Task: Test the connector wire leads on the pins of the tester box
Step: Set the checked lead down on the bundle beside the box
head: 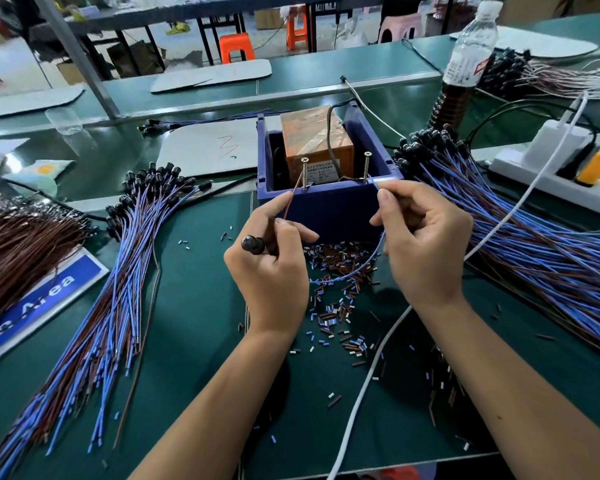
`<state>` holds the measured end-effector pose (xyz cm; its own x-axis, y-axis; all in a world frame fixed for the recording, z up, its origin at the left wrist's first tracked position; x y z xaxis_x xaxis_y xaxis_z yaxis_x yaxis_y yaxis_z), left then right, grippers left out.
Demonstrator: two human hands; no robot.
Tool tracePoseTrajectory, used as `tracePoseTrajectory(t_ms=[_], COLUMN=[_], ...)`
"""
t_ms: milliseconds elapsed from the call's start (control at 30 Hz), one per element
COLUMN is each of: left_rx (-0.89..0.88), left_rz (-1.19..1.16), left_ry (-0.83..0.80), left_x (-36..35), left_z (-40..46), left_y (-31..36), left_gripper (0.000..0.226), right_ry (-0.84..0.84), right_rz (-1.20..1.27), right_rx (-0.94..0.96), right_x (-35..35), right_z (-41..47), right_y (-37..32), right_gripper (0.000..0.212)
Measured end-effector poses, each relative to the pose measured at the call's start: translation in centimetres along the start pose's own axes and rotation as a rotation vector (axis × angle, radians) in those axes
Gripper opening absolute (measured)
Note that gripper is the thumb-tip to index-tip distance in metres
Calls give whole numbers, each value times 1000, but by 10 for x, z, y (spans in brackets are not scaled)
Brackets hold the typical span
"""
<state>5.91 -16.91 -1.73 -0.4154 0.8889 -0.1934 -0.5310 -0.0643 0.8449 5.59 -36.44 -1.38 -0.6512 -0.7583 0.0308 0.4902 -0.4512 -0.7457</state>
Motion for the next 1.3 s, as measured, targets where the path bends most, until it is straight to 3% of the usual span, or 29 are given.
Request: tracePoseTrajectory(t_ms=[833,1100,1167,1300], left_rx=[10,9,43,128], left_rz=[24,-19,-45,-22], left_ry=[24,126,70,-228], left_x=[1,1,-13,-61], left_z=[1,-2,-6,-21], left_y=[3,15,24,42], left_gripper=[37,35,31,25], right_ry=[-15,22,42,112], right_rz=[-42,5,16,3], right_rx=[25,-52,-76,-122], right_x=[1,5,8,29], right_z=[1,-1,-1,3], right_y=[-2,-3,-3,-3], right_gripper=[15,12,11,10])
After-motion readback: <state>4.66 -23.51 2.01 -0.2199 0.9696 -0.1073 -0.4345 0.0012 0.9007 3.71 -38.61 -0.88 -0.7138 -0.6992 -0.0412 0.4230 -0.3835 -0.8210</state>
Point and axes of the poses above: each hand's wrist, its own z-axis towards the middle knuckle, its own x-axis out of the back of the hand, y = z × x, the point moved 5 cm from there along z, towards the middle knuckle, and after that the axes turned 7 degrees about y, right-handed, at the moved point
